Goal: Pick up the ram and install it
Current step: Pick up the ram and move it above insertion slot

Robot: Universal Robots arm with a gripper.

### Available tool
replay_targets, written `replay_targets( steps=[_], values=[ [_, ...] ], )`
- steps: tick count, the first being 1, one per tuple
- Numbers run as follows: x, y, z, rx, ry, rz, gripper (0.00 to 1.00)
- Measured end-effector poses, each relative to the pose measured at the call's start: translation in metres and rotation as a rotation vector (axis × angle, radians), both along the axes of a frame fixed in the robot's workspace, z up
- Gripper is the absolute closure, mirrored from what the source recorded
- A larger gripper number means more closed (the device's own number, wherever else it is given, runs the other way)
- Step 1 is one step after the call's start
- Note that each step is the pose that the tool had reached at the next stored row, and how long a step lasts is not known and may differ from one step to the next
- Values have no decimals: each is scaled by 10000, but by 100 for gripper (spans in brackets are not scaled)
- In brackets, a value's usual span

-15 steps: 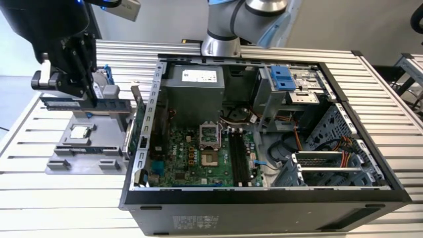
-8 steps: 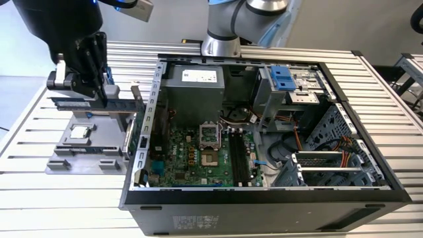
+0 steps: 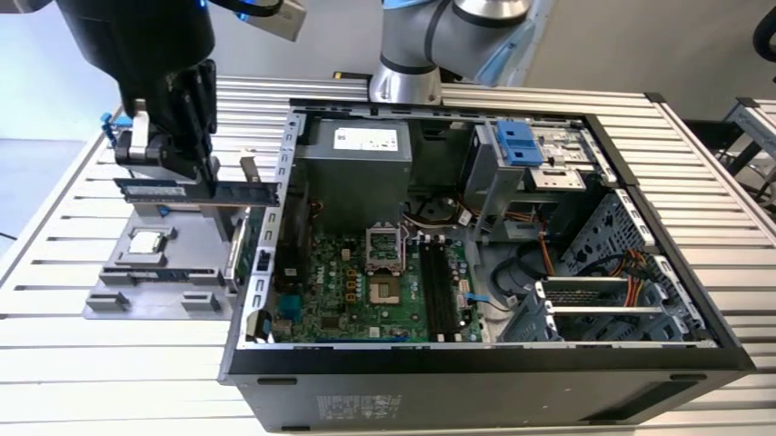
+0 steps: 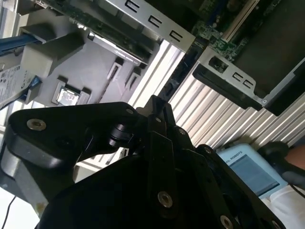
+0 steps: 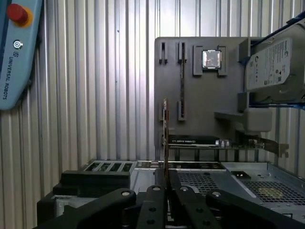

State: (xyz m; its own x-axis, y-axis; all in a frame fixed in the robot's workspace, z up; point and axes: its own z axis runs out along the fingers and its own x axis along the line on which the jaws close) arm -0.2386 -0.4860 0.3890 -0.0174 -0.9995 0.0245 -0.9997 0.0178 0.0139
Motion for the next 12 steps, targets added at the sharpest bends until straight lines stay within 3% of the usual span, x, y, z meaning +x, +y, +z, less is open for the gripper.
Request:
replay_targets(
  steps=[12],
  values=[
    [251,0,0,0,8,0,100]
  ],
)
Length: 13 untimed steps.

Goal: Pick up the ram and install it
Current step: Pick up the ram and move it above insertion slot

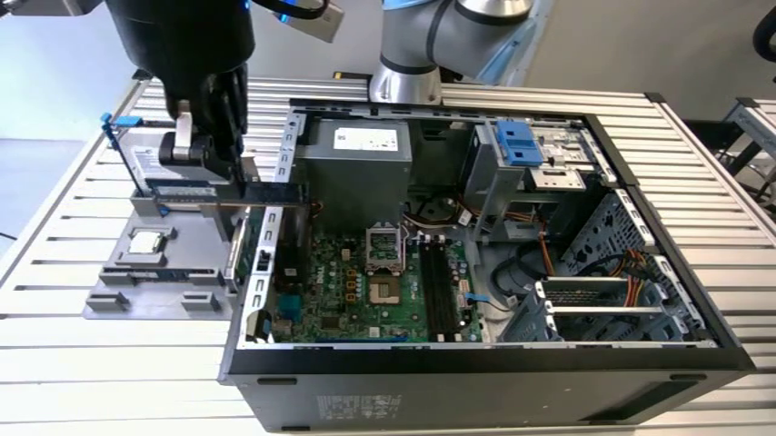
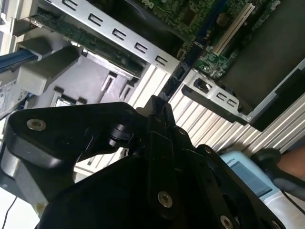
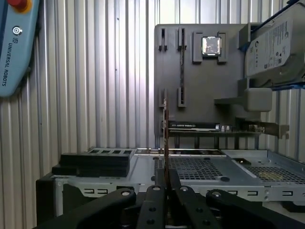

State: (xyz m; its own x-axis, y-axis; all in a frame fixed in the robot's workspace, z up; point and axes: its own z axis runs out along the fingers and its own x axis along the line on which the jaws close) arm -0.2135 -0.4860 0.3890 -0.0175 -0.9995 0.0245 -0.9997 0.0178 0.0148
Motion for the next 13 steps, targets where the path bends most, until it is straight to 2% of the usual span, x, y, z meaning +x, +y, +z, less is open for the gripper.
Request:
replay_targets(
  steps=[13],
  values=[
    [262,0,0,0,6,0,100]
  ],
)
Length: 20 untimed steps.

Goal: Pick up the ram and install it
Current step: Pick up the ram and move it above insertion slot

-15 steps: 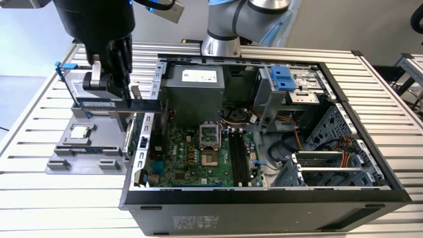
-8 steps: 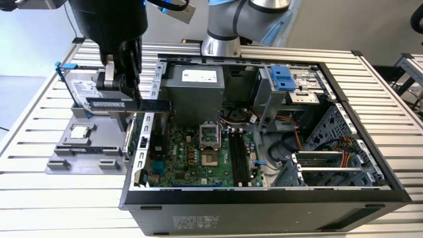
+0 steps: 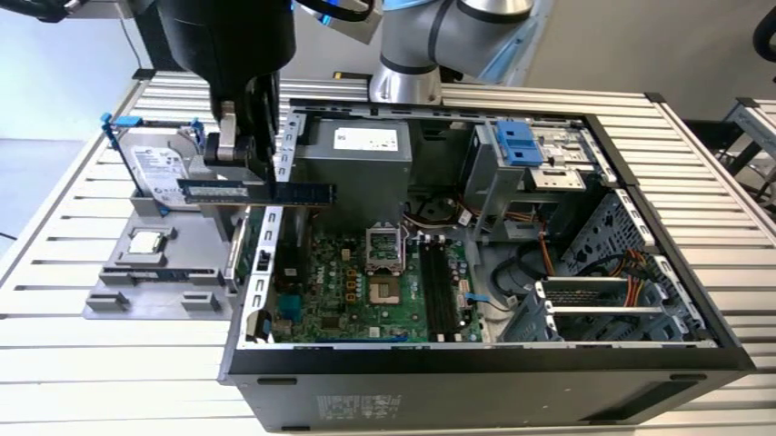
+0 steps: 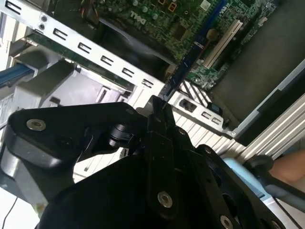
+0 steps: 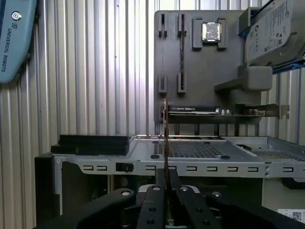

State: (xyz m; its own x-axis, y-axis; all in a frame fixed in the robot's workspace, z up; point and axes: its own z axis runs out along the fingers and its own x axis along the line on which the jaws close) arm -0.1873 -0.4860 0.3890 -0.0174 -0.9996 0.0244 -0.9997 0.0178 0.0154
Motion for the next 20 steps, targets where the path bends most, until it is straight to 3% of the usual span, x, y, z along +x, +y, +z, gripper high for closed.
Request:
replay_targets(
  steps=[8,20],
  values=[
    [177,0,1,-1,2,0,100],
    [553,0,0,-1,2,3,100]
  ],
)
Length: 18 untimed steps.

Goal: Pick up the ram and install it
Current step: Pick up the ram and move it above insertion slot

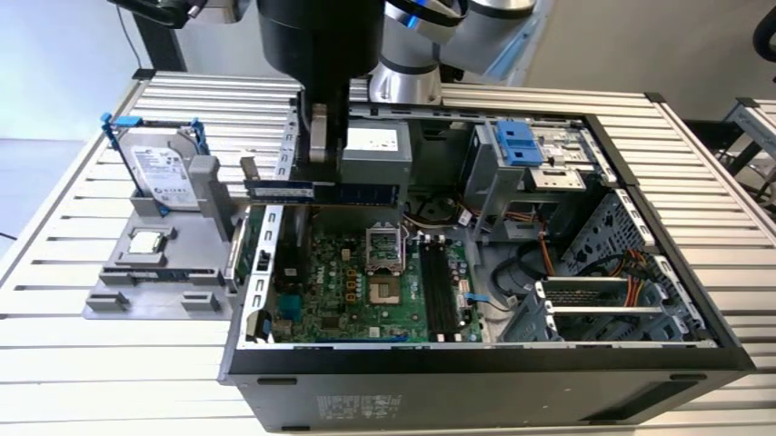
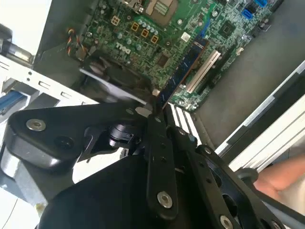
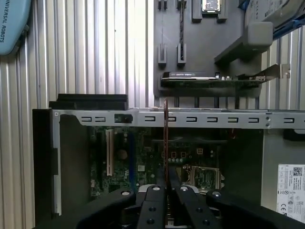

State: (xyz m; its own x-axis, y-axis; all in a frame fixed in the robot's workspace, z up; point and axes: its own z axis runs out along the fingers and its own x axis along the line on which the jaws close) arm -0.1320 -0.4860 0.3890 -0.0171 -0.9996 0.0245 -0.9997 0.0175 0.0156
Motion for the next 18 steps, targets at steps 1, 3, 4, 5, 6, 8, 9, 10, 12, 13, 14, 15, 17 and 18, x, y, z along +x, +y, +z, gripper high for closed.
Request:
replay_targets(
  steps=[1,3,4,5,6,8,9,10,12,13,14,15,17,18],
  values=[
    [28,0,0,0,0,1,100],
    [79,0,-1,2,-1,4,100],
    [101,0,0,1,0,5,100],
    [120,0,0,0,0,6,100],
    [138,0,0,0,0,8,100],
    [172,0,0,0,0,12,100],
    [283,0,0,1,0,24,100],
    [322,0,-1,1,0,25,100],
    [327,0,0,1,0,26,100],
    [331,0,0,-4,0,26,100],
    [331,0,0,-6,0,26,100],
    [332,1,-1,-9,0,28,100],
    [331,1,0,-15,0,26,100],
    [331,2,0,-17,0,27,100]
  ],
)
